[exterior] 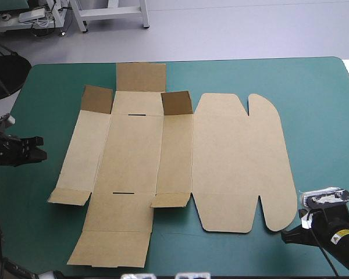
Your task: Fold the box
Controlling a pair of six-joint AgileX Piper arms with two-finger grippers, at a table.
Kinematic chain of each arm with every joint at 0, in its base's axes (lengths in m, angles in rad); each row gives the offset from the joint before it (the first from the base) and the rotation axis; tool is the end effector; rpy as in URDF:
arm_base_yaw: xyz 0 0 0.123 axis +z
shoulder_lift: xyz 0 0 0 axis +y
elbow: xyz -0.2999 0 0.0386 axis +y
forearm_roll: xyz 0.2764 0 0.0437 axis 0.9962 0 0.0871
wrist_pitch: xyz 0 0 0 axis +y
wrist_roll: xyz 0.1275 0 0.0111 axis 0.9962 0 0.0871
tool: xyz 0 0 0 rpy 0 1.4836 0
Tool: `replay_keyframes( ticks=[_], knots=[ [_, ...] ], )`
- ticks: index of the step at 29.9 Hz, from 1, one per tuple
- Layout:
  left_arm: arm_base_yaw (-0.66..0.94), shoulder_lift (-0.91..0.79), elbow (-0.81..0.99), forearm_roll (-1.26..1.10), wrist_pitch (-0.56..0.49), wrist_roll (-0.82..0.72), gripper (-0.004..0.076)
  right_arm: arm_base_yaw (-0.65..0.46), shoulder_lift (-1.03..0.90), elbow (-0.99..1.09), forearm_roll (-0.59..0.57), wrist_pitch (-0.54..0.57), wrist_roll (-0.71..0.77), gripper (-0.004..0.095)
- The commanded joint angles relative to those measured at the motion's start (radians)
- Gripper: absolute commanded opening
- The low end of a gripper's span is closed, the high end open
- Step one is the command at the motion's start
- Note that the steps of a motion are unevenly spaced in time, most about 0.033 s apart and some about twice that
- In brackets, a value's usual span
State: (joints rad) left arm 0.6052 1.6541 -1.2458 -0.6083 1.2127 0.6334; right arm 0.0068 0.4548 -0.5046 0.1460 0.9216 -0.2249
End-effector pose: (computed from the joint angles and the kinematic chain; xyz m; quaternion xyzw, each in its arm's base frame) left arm 0.3235 0.1405 0.2415 -0.0863 0.9553 -0.2197 0.1783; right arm 0.1117 0.0156 0.2574 -0.0881 0.9172 0.0286 0.3874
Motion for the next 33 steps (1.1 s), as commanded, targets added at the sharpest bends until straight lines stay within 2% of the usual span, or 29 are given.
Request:
replay_keyframes(
  ticks=[1, 4, 5, 15, 33],
  knots=[
    [-0.027, -0.014, -0.029, -0.047, 0.069, 0.029, 0.0346, -0.009, 0.008, -0.024, 0.011, -0.058, -0.004, -0.0018],
    [-0.053, 0.012, -0.029, -0.05, 0.07, 0.039, 0.0507, -0.009, 0.008, -0.024, 0.011, -0.058, 0.0, -0.0018],
    [-0.063, 0.021, -0.029, -0.05, 0.073, 0.039, 0.0526, -0.009, 0.008, -0.024, 0.011, -0.058, 0.0, -0.0018],
    [-0.122, 0.119, -0.029, -0.065, 0.083, 0.037, 0.0528, -0.009, 0.008, -0.024, 0.013, -0.058, 0.027, -0.0018],
    [-0.276, 0.166, -0.014, -0.138, 0.083, 0.011, 0.0528, -0.009, 0.008, -0.024, 0.013, -0.062, 0.044, -0.0018]
  ],
)
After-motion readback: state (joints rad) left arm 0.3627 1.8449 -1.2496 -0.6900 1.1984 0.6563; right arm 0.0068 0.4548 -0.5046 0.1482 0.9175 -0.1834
